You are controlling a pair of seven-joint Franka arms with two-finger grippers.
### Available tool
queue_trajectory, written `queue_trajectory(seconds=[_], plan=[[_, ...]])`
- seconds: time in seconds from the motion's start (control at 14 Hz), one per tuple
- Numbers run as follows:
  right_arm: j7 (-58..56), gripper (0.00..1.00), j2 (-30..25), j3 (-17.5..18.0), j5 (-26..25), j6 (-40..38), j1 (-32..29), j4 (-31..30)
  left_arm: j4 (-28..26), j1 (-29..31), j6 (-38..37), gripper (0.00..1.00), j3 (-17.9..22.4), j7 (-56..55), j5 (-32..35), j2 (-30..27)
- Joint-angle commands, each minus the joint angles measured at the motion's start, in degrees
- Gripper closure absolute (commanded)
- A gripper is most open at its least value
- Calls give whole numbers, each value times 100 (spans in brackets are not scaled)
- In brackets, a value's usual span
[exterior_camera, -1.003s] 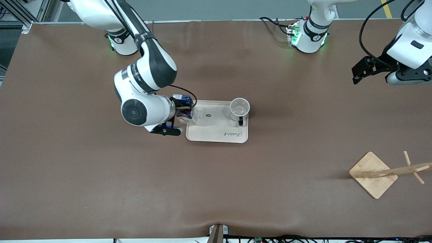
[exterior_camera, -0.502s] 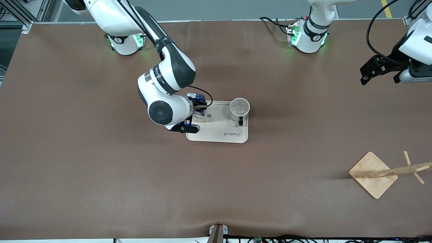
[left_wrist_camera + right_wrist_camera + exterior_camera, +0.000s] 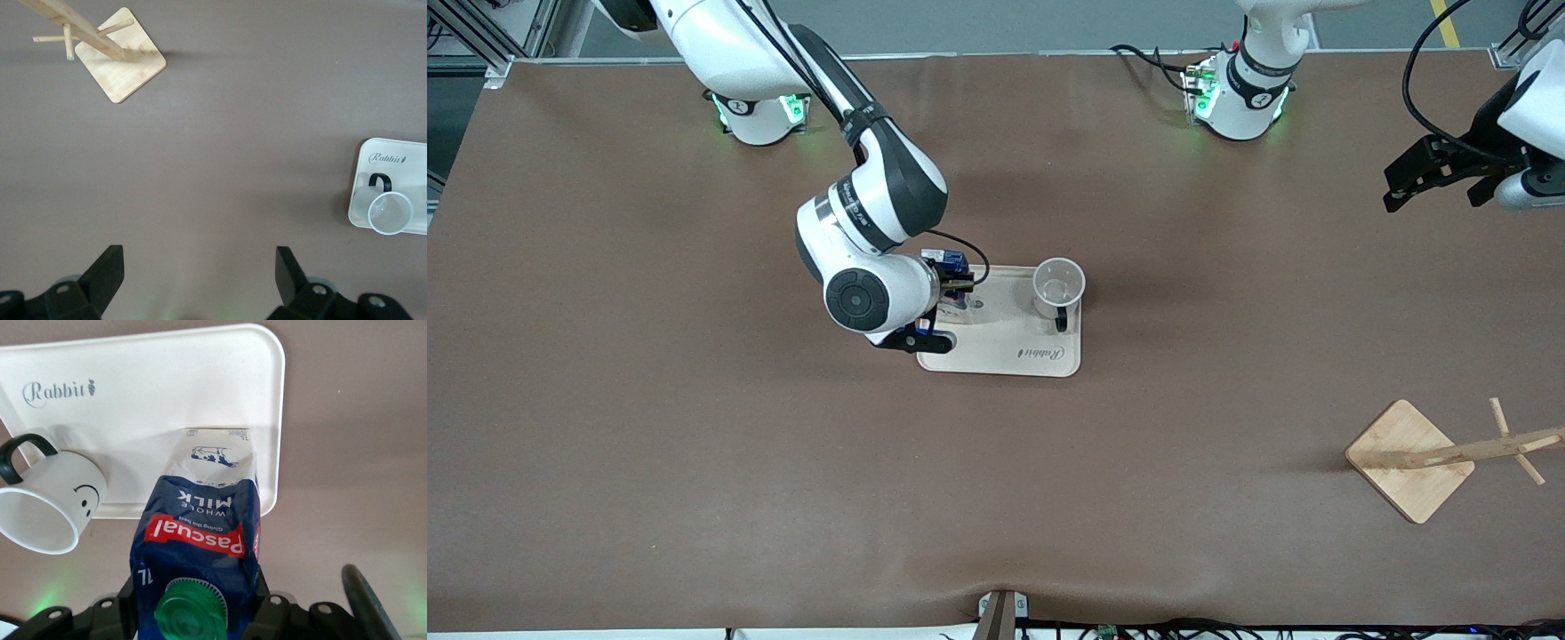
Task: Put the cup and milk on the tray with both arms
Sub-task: 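Lower the milk carton onto the tray beside the mug with the right gripper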
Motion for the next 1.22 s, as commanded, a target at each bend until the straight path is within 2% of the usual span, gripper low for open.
queue_trajectory(seconds=[0.0, 0.07, 0.14, 0.22, 0.29, 0.36, 1.15], plan=[[4, 90, 87, 2, -126, 6, 37, 173, 50, 24, -115, 0, 8, 338, -45, -8], [-92, 84, 87, 2, -161, 33, 37, 173, 59, 33, -107, 0, 8, 479, -37, 1], [-119, 70, 87, 2, -187, 59, 37, 173, 68, 33, -106, 0, 8, 532, -37, 1], [-120, 48, 87, 2, -188, 103, 37, 173, 68, 33, -115, 0, 8, 524, -37, 1], [-111, 16, 87, 2, -196, 121, 37, 173, 68, 24, -115, 0, 16, 507, -37, 1], [-111, 0, 78, 2, -196, 121, 37, 173, 68, 24, -115, 0, 8, 498, -37, 1], [-120, 0, 78, 2, -162, 112, 29, 173, 287, 7, -238, 0, 16, 445, -37, -17]])
